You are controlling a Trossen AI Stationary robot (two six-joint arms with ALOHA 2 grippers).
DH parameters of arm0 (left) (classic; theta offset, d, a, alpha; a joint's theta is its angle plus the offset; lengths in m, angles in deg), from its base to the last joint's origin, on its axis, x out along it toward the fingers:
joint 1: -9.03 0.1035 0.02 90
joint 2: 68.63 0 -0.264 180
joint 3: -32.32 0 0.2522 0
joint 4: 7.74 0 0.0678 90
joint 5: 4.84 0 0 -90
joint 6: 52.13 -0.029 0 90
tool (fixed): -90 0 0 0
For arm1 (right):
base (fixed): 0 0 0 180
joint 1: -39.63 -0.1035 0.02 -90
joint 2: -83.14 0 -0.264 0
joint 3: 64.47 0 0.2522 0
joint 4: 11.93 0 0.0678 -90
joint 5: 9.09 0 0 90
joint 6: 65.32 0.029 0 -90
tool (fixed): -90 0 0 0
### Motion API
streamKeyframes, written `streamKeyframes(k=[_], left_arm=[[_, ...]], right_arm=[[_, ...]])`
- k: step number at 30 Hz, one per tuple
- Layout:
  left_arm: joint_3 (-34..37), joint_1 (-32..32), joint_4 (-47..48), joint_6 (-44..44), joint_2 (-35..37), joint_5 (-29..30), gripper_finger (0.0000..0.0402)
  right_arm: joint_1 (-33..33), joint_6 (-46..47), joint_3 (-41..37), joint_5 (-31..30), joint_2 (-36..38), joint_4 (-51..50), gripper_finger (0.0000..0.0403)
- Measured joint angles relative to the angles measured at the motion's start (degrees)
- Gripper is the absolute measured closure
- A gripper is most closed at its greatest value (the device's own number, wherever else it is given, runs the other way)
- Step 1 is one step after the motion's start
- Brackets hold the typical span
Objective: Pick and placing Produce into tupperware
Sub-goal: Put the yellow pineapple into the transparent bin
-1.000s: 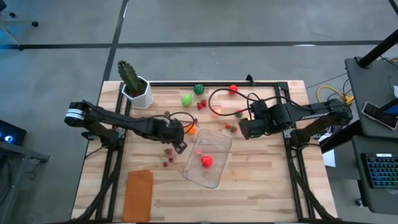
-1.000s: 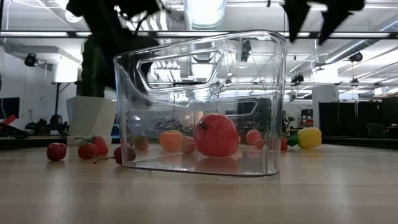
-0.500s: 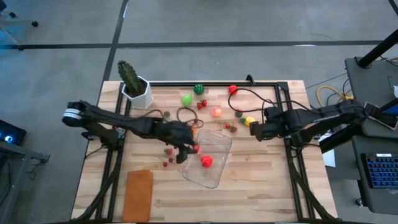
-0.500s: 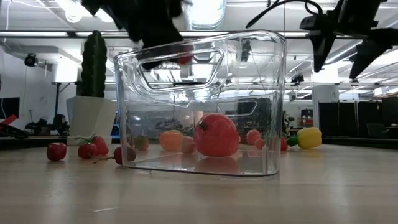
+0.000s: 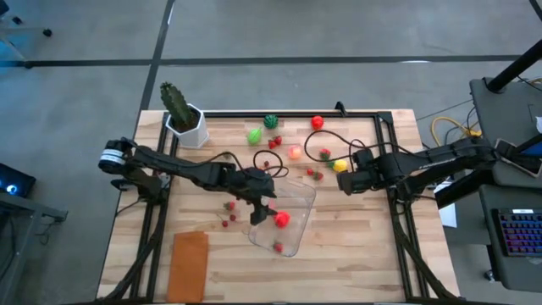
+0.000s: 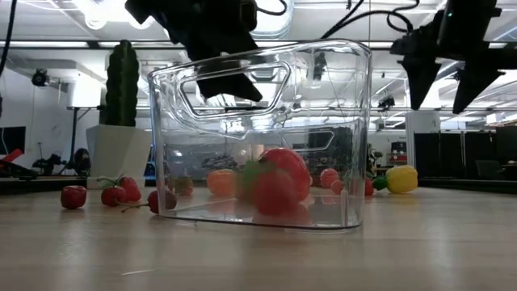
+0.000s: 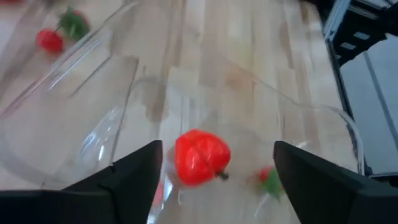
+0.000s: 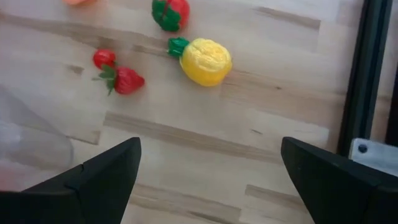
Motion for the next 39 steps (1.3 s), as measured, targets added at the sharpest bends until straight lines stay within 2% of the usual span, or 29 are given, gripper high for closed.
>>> streamKeyframes(k=[3, 7, 13, 17, 24, 32, 39], left_arm=[[-0.79, 0.46, 4.89, 2.75, 2.72, 0.10, 0.0093], [-0.77, 0.55, 9.91, 4.17, 7.47, 0.16, 0.0091], [-0.31, 0.60, 12.03, 6.70, 13.04, 3.11, 0.0091], [-0.13, 0.60, 13.85, 7.09, 15.63, 5.01, 0.0091], [0.18, 0.73, 15.87, 5.25, 17.03, 7.45, 0.0091], [0.22, 0.84, 18.74, 5.17, 16.78, 7.45, 0.0091], [0.22, 1.10, 21.15, 5.23, 17.30, 7.50, 0.0091]], right_arm=[[2.47, -3.39, -1.29, 1.54, -0.39, 2.82, 0.0023], [9.88, -14.54, -3.51, 2.49, -0.51, 8.78, 0.0023], [23.58, -28.35, -7.54, 8.79, -0.83, 17.74, 0.0023], [28.58, -35.11, -8.69, 12.60, -2.13, 21.89, 0.0023], [30.02, -52.95, -7.20, 14.36, -10.79, 21.30, 0.0023], [30.26, -64.14, -3.31, 12.79, -22.83, 20.69, 0.0023], [31.65, -69.86, -1.41, 13.22, -28.09, 20.47, 0.0030]])
